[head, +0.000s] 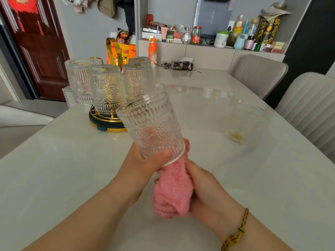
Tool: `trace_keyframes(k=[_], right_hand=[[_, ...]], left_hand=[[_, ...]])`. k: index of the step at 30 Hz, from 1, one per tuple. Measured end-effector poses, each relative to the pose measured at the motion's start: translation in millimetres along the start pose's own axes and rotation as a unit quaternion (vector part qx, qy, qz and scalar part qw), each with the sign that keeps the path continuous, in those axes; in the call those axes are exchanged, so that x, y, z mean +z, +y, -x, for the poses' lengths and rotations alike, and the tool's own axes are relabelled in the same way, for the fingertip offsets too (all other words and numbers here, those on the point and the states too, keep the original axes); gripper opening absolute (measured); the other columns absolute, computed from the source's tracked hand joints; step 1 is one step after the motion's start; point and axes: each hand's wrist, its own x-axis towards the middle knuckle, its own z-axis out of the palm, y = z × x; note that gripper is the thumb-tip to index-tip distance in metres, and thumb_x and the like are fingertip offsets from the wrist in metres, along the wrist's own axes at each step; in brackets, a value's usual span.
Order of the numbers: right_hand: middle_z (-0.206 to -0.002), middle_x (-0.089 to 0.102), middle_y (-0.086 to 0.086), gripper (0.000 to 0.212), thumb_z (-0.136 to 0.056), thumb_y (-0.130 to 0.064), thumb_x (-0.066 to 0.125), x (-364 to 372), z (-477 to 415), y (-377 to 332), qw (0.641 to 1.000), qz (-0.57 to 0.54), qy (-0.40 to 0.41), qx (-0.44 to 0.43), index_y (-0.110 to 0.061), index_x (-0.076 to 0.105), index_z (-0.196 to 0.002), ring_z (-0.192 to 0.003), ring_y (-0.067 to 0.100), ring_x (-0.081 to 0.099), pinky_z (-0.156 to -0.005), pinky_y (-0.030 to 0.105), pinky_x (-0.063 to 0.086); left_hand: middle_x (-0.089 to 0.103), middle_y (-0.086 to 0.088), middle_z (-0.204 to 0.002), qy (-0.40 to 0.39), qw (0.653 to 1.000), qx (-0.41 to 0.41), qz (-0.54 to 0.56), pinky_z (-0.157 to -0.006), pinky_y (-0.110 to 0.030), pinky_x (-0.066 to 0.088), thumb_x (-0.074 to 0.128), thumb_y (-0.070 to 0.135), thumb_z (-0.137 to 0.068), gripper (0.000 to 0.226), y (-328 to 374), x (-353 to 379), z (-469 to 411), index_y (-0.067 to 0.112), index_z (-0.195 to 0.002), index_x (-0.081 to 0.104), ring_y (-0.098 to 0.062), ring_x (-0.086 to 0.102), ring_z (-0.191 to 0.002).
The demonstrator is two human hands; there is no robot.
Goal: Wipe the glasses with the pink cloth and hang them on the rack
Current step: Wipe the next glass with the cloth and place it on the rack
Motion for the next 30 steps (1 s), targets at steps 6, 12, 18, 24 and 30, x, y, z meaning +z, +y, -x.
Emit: trace_keyframes(k=[6,12,18,24,30], right_hand=[[-0.061,0.060,0.004,0.022,-0.088,-0.015,0.045,3.6,6.5,1.3,0.993,0.073,-0.079,0.057,-0.007,0.060,-0.073,-0.043,0.009,0.055,-0.044,0.016,0.045],[-0.046,0.053,0.008,0.025,-0.053,-0.024,0.056,-4.4,8.5,-20.0,1.000,-0.004,-0.007,-0.012,-0.002,0.058,-0.064,-0.034,0.014,0.051,-0.036,0.014,0.041],[-0.055,0.062,0.001,0.019,-0.071,-0.029,0.057,-5.0,2.7,-10.0,0.997,0.063,0.016,-0.044,-0.014,0.067,-0.065,-0.048,0.011,0.058,-0.050,0.021,0.048],[-0.061,0.061,0.006,0.025,-0.090,-0.012,0.044,-0.8,7.2,-2.1,0.990,0.130,-0.050,0.016,-0.005,0.062,-0.074,-0.040,0.008,0.054,-0.042,0.015,0.043],[-0.046,0.047,0.004,0.021,-0.053,-0.026,0.053,-7.7,7.4,-22.5,1.000,-0.002,-0.009,-0.004,-0.006,0.057,-0.058,-0.033,0.012,0.044,-0.037,0.012,0.035]], left_hand=[[0.071,0.003,-0.083,0.056,0.998,0.018,-0.007,-0.060,-0.019,0.052,0.068,0.044,-0.042,0.081,-4.2,-4.7,-6.2,0.007,-0.113,0.055,-0.009,0.068,-0.074],[0.072,0.016,-0.091,0.061,0.997,0.039,-0.002,-0.071,-0.010,0.048,0.081,0.059,-0.030,0.088,-1.6,-7.4,-6.5,0.021,-0.105,0.057,0.000,0.066,-0.091],[0.071,0.021,-0.085,0.039,0.998,0.046,-0.037,-0.065,-0.008,0.048,0.076,0.043,-0.035,0.069,-5.6,5.7,0.9,0.023,-0.098,0.058,0.004,0.066,-0.082],[0.072,0.007,-0.073,0.063,0.997,0.041,-0.031,-0.054,-0.016,0.051,0.072,0.027,-0.050,0.071,-6.2,-1.1,-6.3,-0.002,-0.112,0.054,-0.006,0.069,-0.066],[0.070,0.026,-0.082,0.064,0.997,0.038,-0.020,-0.064,-0.002,0.045,0.063,0.045,-0.043,0.068,-6.8,1.4,-2.9,0.019,-0.105,0.055,0.011,0.063,-0.081]])
